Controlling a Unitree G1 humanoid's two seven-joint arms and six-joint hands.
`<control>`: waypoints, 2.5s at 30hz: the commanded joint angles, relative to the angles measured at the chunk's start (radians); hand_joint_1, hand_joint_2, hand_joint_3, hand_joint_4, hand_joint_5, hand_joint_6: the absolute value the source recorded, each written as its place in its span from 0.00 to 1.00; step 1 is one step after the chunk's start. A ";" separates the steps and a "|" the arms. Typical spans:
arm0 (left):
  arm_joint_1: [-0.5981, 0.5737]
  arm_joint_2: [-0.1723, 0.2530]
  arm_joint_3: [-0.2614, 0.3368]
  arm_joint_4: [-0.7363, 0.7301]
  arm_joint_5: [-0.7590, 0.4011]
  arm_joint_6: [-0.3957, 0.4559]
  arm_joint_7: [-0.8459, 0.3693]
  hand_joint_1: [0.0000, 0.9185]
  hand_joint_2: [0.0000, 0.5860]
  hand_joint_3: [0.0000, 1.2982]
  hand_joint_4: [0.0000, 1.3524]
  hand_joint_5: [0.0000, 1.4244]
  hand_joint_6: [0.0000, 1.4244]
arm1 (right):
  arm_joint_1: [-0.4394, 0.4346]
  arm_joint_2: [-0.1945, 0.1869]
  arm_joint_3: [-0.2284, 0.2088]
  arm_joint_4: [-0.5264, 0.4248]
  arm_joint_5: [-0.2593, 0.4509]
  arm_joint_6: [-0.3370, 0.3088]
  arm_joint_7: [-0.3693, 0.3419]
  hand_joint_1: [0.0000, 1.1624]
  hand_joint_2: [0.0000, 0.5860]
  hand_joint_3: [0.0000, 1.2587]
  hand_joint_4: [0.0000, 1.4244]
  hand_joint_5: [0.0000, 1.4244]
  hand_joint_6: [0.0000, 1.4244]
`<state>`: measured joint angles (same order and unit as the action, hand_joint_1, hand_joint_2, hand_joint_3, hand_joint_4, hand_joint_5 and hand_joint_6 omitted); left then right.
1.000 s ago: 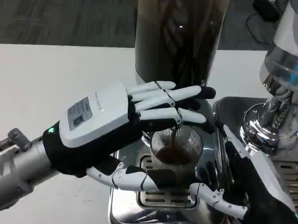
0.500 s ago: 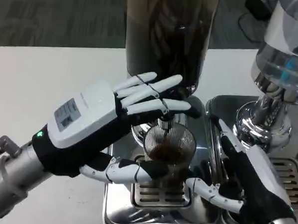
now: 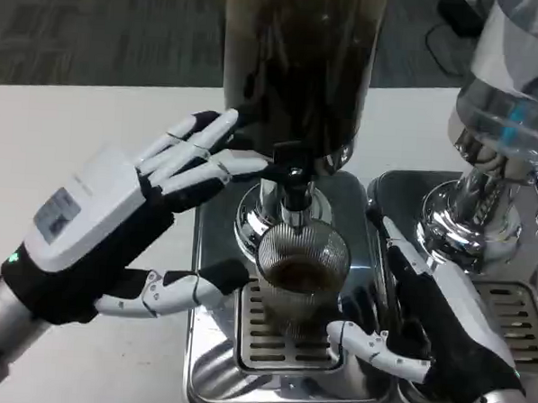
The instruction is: Grasp the cup under the faucet to collect the drink, then remove the cup.
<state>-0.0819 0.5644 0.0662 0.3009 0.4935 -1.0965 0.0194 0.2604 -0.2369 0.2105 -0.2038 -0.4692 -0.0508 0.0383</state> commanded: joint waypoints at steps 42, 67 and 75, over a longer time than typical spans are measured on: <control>0.265 -0.039 0.080 0.213 -0.031 0.120 0.240 0.00 0.38 0.19 0.00 0.15 0.01 | -0.062 0.036 0.044 0.060 0.079 -0.025 0.041 0.46 0.30 0.00 0.00 0.00 0.00; 0.294 -0.036 0.074 0.194 -0.065 0.152 0.229 0.00 0.39 0.24 0.01 0.17 0.01 | -0.112 0.103 0.070 0.188 0.103 -0.118 -0.055 0.61 0.23 0.00 0.02 0.08 0.16; 0.303 -0.037 0.078 0.186 -0.074 0.160 0.230 0.00 0.40 0.27 0.03 0.18 0.01 | -0.127 0.125 0.068 0.239 0.120 -0.167 -0.077 0.66 0.21 0.00 0.07 0.17 0.26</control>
<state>0.2133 0.5304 0.1406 0.4978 0.4356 -0.9474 0.2461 0.1443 -0.1250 0.2794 0.0145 -0.3625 -0.1853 -0.0247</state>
